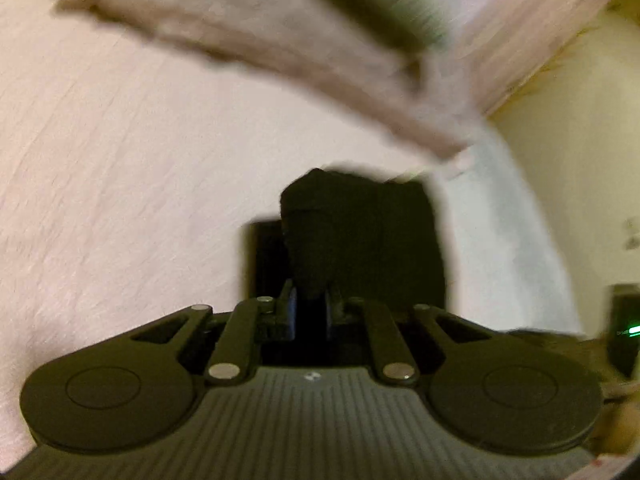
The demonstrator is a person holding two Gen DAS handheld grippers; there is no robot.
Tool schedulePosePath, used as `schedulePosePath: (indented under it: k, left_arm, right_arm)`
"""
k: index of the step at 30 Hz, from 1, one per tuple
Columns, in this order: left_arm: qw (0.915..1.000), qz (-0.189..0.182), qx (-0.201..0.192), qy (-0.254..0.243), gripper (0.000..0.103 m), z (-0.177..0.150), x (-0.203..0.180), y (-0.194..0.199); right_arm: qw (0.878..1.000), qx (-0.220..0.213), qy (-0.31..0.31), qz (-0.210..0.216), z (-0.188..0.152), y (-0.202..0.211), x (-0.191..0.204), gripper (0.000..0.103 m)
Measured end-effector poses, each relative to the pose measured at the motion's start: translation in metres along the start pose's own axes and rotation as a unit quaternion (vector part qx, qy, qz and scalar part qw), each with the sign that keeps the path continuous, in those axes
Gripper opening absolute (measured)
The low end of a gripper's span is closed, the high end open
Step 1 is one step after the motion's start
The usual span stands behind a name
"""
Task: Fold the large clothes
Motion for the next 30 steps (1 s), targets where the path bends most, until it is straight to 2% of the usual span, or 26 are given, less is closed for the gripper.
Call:
schedulePosePath:
  k: [3, 4, 6, 8, 9, 10, 14, 16, 19, 20, 22, 24, 25, 27, 28, 30]
  left_arm:
    - [0.9982, -0.024, 0.023, 0.050, 0.012, -0.001, 0.020, -0.014]
    - [0.9974, -0.036, 0.026, 0.058, 0.013, 0.002, 0.019, -0.011]
    - [0.9979, -0.033, 0.021, 0.053, 0.015, 0.007, 0.016, -0.004]
    - [0.9981, -0.040, 0.015, 0.044, 0.026, 0.015, 0.010, 0.004]
    - [0.9973, -0.053, 0.013, 0.050, 0.038, 0.021, 0.009, 0.006]
    - [0.9964, -0.061, 0.011, 0.058, 0.046, 0.026, 0.007, 0.006]
    - [0.9945, -0.069, 0.004, 0.079, 0.043, 0.051, 0.006, -0.005]
    - [0.9964, -0.053, -0.003, 0.066, 0.002, 0.058, 0.006, -0.008]
    - [0.9969, -0.038, -0.004, 0.069, 0.003, 0.053, 0.022, -0.013]
    - [0.9974, -0.019, -0.001, 0.070, 0.003, 0.050, 0.029, -0.018]
    - [0.9968, -0.012, 0.002, 0.079, 0.004, 0.044, 0.038, -0.021]
    - [0.9956, -0.020, -0.006, 0.092, 0.006, 0.041, 0.038, -0.009]
    - [0.9965, -0.008, -0.007, 0.083, 0.009, 0.037, 0.036, 0.000]
    - [0.9980, 0.043, -0.007, 0.046, 0.014, 0.022, 0.031, 0.023]
    - [0.9979, 0.058, -0.004, 0.027, 0.021, 0.008, 0.026, 0.036]
    - [0.9981, 0.054, 0.012, 0.028, 0.026, -0.024, 0.018, 0.056]
  right_arm:
    - [0.999, 0.016, -0.036, 0.036, 0.000, -0.008, -0.006, 0.051]
    - [0.998, 0.018, -0.040, 0.047, 0.000, -0.005, -0.009, 0.051]
    - [0.996, 0.021, -0.053, 0.062, 0.004, 0.003, -0.019, 0.051]
    - [0.995, 0.012, -0.065, 0.076, 0.015, 0.013, -0.033, 0.051]
    - [0.994, 0.003, -0.068, 0.080, 0.022, 0.017, -0.038, 0.051]
    - [0.994, -0.009, -0.072, 0.087, 0.032, 0.022, -0.044, 0.051]
    - [0.988, -0.038, -0.097, 0.117, 0.068, 0.022, -0.061, 0.051]
    - [0.986, -0.040, -0.105, 0.125, 0.079, 0.016, -0.065, 0.051]
    - [0.984, -0.041, -0.107, 0.134, 0.086, -0.005, -0.068, 0.051]
    - [0.983, -0.031, -0.113, 0.141, 0.087, -0.017, -0.067, 0.051]
    - [0.979, -0.014, -0.127, 0.158, 0.088, -0.031, -0.069, 0.051]
    - [0.976, -0.021, -0.145, 0.162, 0.085, -0.018, -0.073, 0.051]
    - [0.977, -0.032, -0.140, 0.158, 0.078, -0.005, -0.074, 0.051]
    - [0.983, -0.048, -0.105, 0.142, 0.057, 0.020, -0.072, 0.051]
    - [0.988, -0.056, -0.078, 0.124, 0.036, 0.036, -0.070, 0.051]
    - [0.994, -0.062, -0.018, 0.089, -0.002, 0.059, -0.057, 0.051]
Point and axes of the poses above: each gripper's, at about its wrist camera, not at the fingertips, and y roughly against the way its jaws point, x to its left, z to its top, the point moved 10 cm from there along -y, roughly the way its jaws point, and after that the axes turned 13 degrees about x, right-handed, at the moved point
